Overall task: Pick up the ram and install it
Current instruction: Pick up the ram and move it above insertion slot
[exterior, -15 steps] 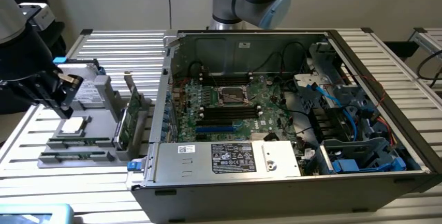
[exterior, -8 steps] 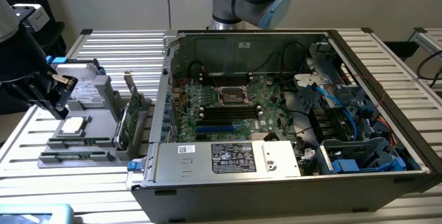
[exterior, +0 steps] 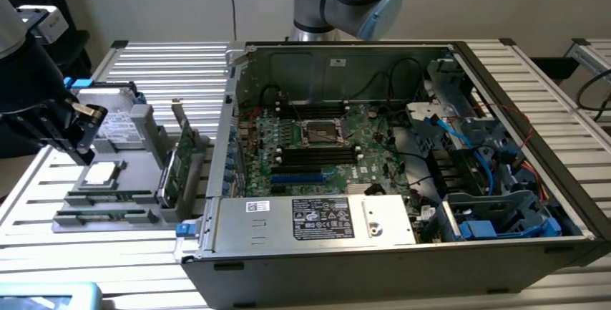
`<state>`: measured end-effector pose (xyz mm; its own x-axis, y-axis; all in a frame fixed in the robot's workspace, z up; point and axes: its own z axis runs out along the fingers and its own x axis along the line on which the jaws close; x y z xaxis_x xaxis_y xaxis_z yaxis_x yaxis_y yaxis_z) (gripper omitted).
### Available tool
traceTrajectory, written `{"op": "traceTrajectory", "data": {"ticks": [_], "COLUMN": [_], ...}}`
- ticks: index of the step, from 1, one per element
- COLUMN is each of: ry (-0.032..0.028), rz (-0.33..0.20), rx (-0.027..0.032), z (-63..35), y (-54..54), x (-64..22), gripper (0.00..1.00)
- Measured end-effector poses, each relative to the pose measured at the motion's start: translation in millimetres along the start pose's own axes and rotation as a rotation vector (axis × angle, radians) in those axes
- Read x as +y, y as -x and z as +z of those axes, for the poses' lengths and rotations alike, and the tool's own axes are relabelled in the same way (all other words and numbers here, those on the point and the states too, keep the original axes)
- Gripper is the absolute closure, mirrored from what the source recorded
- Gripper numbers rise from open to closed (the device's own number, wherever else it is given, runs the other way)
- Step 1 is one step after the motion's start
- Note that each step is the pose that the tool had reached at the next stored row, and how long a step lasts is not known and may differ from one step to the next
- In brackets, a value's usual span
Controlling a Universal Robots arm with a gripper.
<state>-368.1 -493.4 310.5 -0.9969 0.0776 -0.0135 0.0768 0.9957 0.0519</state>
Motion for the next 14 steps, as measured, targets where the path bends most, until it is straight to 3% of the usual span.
{"op": "traceTrajectory", "data": {"ticks": [6, 14], "ry": [-0.0006, 0.0012], "rz": [-0.002, -0.144], "rx": [0.0001, 0.0074], "z": [0.1, 0.4], "y": [-0.6, -0.5], "x": [0.9, 0.9], "gripper": [0.89, 0.89]}}
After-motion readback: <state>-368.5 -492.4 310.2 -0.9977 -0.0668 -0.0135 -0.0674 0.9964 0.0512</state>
